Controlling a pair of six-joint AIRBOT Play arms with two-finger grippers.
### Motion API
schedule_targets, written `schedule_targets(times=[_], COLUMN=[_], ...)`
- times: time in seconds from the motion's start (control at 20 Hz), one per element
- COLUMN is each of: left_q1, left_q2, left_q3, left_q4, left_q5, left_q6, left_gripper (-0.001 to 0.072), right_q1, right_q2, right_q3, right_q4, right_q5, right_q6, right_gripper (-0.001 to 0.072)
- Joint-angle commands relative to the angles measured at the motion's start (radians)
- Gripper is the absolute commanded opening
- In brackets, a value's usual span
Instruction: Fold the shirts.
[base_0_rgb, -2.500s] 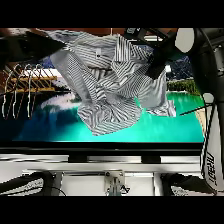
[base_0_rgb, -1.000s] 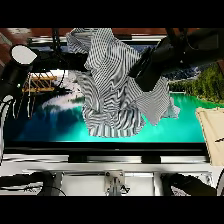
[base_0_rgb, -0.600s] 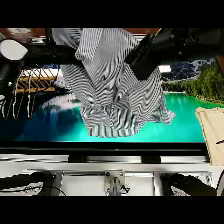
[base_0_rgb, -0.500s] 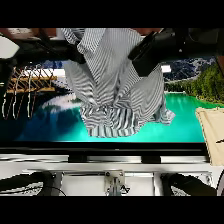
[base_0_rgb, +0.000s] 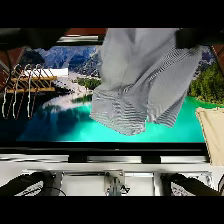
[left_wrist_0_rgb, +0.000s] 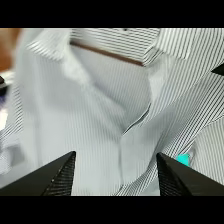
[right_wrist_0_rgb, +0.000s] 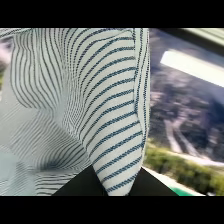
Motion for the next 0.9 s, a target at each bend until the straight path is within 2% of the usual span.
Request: schedule_targets(times=[0.0, 0.15, 0.35, 0.6, 0.85], left_q1=[0.008, 0.013, 0.013, 0.013, 0.013], left_q2=[0.043, 0.046, 0.046, 0.047, 0.047], left_q3=[0.0, 0.0, 0.0, 0.0, 0.0], left_q4=[0.021, 0.022, 0.021, 0.021, 0.02], left_q5=[-0.001, -0.001, -0.001, -0.004, -0.003], left_q6=[0.0, -0.004, -0.004, -0.023, -0.034], left_gripper=[0.0612, 0.0611, 0.061, 0.061, 0.0607], right_q1=[-0.149, -0.312, -0.559, -0.85, -0.972], right_q2=[0.043, 0.126, 0.201, 0.192, 0.127], right_q3=[0.034, 0.034, 0.033, 0.031, 0.031], right_q4=[-0.218, -0.384, -0.462, -0.444, -0.4], right_q5=[-0.058, -0.076, -0.076, -0.088, -0.143], right_q6=[0.124, 0.211, 0.243, 0.313, 0.364], right_gripper=[0.0083, 0.0083, 0.0083, 0.0083, 0.0083])
